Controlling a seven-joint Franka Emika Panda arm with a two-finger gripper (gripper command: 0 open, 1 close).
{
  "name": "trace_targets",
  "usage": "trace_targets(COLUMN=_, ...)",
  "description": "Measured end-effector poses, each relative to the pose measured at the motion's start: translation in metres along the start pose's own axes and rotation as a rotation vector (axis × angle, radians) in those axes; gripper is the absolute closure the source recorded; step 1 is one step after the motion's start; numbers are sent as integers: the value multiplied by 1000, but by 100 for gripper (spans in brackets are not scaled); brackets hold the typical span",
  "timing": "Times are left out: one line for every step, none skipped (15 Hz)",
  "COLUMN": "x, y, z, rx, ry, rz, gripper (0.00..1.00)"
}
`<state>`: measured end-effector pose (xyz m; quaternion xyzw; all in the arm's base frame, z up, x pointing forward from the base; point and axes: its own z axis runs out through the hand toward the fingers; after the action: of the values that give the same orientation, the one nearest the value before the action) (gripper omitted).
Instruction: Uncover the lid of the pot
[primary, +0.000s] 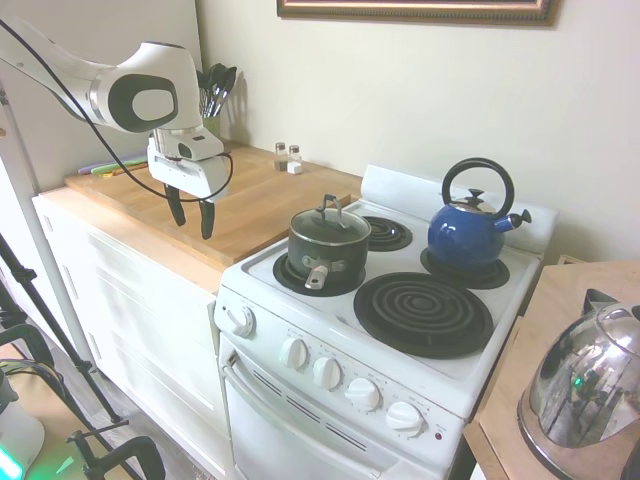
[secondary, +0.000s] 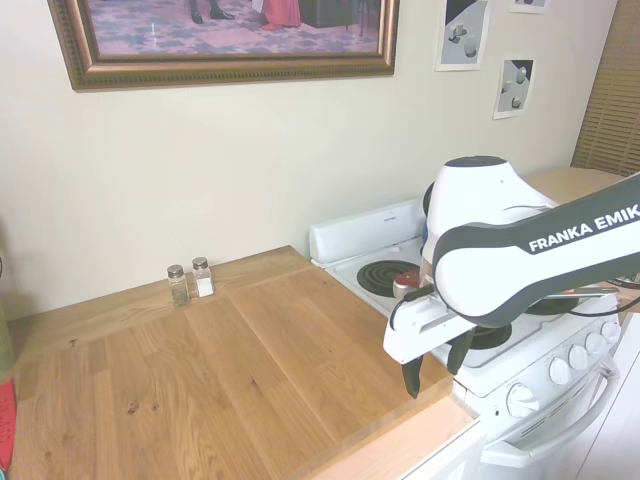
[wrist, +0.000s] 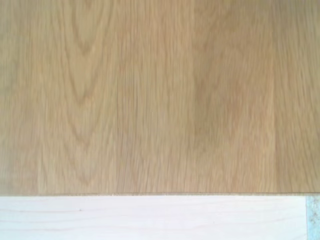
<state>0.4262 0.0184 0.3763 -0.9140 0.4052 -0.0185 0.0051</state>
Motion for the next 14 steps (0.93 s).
trace_targets(x=0, y=0, z=1, rx=0, ry=-2, rz=2, gripper=0)
trace_targets(x=1, y=0, z=1, rx=3, ry=-3, rz=10, gripper=0)
trace_targets(x=5, y=3, z=-1, rx=9, ry=2, rz=23, gripper=0)
trace_targets(x=12, y=7, z=-4, rx=17, ry=8, rz=40, gripper=0)
trace_targets(x=20, y=15, z=-10, rx=30, ry=17, rz=59, gripper=0)
trace_targets(x=29, y=25, z=-20, rx=49, ry=31, rz=74, gripper=0)
trace_targets(x=37, y=37, z=-35, rx=73, ry=49, rz=84, gripper=0)
trace_targets(x=46, y=52, z=-53, rx=101, ry=76, rz=88, gripper=0)
trace_targets(x=53, y=68, z=-75, rx=132, ry=105, rz=88, gripper=0)
trace_targets(x=61, y=86, z=-98, rx=154, ry=128, rz=89, gripper=0)
trace_targets(x=70, y=102, z=-120, rx=170, ry=152, rz=88, gripper=0)
trace_targets(x=82, y=116, z=-141, rx=177, ry=173, rz=77, gripper=0)
trace_targets(x=96, y=127, z=-157, rx=175, ry=194, rz=57, gripper=0)
trace_targets(x=110, y=134, z=-164, rx=158, ry=215, rz=16, gripper=0)
